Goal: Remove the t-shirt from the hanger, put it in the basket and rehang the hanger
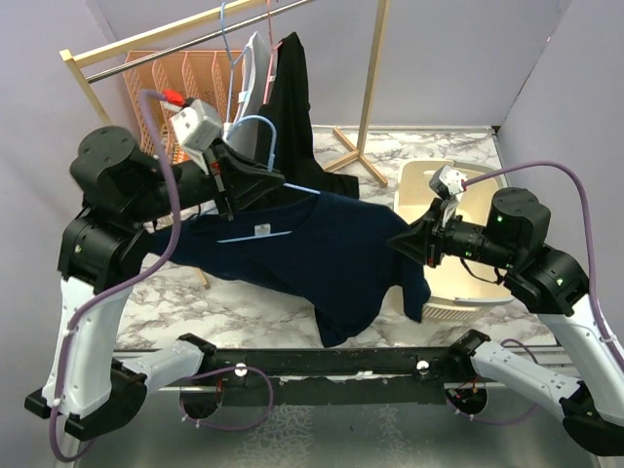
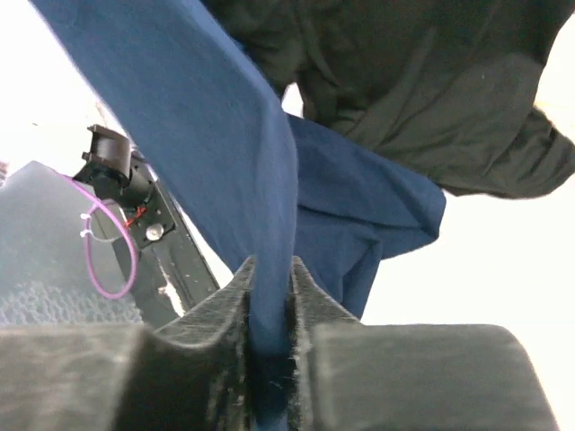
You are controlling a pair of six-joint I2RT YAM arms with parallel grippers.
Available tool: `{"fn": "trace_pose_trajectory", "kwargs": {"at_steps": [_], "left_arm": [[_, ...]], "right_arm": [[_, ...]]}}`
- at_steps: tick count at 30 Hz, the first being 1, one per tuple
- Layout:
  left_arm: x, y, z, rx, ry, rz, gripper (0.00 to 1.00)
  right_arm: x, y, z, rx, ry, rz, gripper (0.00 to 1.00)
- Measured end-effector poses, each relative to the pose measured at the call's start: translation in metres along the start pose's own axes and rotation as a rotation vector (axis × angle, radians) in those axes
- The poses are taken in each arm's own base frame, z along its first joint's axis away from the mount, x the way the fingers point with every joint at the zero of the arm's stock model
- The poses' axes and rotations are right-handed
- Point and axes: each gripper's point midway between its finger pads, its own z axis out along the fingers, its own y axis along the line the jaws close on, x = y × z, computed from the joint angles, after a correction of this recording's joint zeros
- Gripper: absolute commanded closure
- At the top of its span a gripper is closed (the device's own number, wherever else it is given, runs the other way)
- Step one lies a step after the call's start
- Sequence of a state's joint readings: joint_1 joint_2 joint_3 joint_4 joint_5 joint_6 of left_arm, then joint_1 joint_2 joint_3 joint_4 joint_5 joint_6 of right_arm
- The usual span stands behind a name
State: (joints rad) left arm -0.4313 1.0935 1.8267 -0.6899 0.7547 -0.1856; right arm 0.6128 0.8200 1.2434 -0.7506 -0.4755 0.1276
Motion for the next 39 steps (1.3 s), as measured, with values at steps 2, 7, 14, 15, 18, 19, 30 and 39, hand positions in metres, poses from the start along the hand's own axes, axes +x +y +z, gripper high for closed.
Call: {"fn": "trace_pose_trajectory", "kwargs": {"at_steps": [2, 7, 14, 15, 18, 19, 30, 39], "left_arm": [[-0.008, 0.002, -0.011, -0.062, -0.035, 0.026, 1.00], [-0.024, -0.001, -0.038, -0.179, -0.129, 0.090, 1.00], [-0.020, -0.004, -0.053, -0.229, -0.154, 0.099, 1.00], [-0.017, -0.002, -0.053, -0.239, -0.152, 0.095, 1.00], [-0.012, -0.001, -0.055, -0.250, -0.156, 0.094, 1.00], [-0.011, -0.001, -0.056, -0.253, -0.160, 0.095, 1.00], [-0.024, -0.028, -0.086, -0.261, -0.256, 0.137, 1.00], [-0.025, -0.028, -0.094, -0.292, -0.282, 0.131, 1.00]], "right_arm": [[0.002, -0.009, -0.001, 0.047, 0.007, 0.005, 0.92], [0.007, -0.017, -0.001, 0.093, 0.027, 0.017, 0.99], [-0.012, -0.049, -0.013, 0.314, -0.033, 0.052, 0.99], [-0.023, -0.055, -0.021, 0.369, -0.067, 0.057, 0.99], [-0.039, -0.078, -0.037, 0.541, -0.117, 0.095, 0.99], [-0.045, -0.085, -0.043, 0.595, -0.133, 0.105, 0.99], [-0.049, -0.152, -0.063, 1.029, -0.148, 0.163, 0.99], [-0.068, -0.145, -0.050, 0.954, -0.181, 0.143, 0.99]]}}
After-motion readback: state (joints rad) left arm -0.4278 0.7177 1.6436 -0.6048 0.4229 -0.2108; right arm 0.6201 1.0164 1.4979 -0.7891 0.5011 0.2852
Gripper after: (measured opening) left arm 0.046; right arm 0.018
